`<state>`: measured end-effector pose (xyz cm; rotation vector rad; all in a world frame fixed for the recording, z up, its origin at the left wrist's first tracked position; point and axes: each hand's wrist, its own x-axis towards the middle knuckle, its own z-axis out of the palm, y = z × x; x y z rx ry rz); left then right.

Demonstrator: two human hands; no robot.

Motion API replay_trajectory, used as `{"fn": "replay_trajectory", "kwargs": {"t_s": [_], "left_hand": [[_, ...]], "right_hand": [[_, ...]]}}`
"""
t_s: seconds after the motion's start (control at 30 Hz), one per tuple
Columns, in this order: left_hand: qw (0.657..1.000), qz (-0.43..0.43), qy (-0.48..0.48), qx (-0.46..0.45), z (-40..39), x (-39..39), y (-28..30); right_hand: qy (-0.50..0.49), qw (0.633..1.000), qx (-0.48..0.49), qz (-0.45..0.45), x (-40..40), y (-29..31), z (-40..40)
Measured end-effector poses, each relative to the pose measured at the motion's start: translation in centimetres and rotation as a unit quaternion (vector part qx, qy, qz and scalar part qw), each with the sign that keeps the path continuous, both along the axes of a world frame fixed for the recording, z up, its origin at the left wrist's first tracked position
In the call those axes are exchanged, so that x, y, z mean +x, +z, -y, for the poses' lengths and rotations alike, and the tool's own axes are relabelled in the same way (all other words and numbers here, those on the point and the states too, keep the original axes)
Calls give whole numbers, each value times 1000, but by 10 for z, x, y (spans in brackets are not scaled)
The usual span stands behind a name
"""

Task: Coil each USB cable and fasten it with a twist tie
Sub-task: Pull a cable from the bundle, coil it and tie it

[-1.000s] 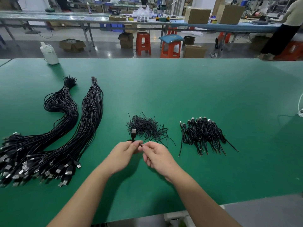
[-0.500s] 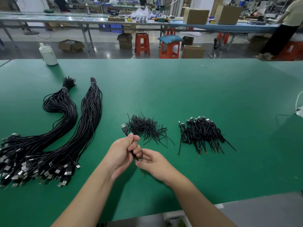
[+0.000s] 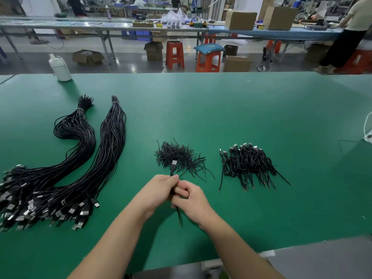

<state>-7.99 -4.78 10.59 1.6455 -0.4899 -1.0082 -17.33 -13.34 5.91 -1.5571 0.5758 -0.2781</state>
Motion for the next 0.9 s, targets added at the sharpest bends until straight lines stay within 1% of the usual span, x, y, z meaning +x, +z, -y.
{"fn": "replay_trajectory", "kwargs": {"t_s": [0.03,0.07,0.13,0.2,0.23,0.27,0.3,0.33,0.37,0.43,0.47,0.53,0.63,0.73,0.8,0.9], "left_hand": [[996,86,5,38,3,-2,-1],[981,178,10,79,5,-4,-1],[932,336,13,136,9,-13,-1],[868,461,21,184,8,-22,-2],[826,522,25,212,7,-23,-4],[788,567,23,241,5,-23,-5],[769,584,22,257,5,-20,-6],[771,581,18,261,5,-15,-6],[789,562,6,247,4,-9,-7],[838,508,-49,194,4,2,-10],[856,483,-72,168,3,6,-11],[879,450,-83,136,2,13,-13],[888,434,-77,130,4,21,-18],[893,421,-79,136,8,27,-18],[896,413,-88,139,12,30,-18],[891,409,-122,155,17,32,-21]], "right_hand": [[-8,997,-70,-13,0,0,0],[-10,989,-145,-25,-1,2,1],[19,961,-270,-54,-2,2,2],[48,937,-336,-83,-3,2,1],[47,930,-354,-91,-3,2,0],[44,923,-368,-99,-4,3,-1],[45,918,-380,-107,-4,3,-1],[50,912,-390,-117,-4,3,-1],[57,907,-398,-126,-4,3,-1],[67,900,-405,-142,-7,4,-1],[69,900,-405,-148,-8,4,-1],[76,899,-405,-150,-8,4,-1],[84,910,-380,-145,-5,2,1],[87,941,-297,-140,-3,-3,3],[86,955,-253,-131,-4,-7,2],[85,959,-239,-129,-6,-15,2]]}}
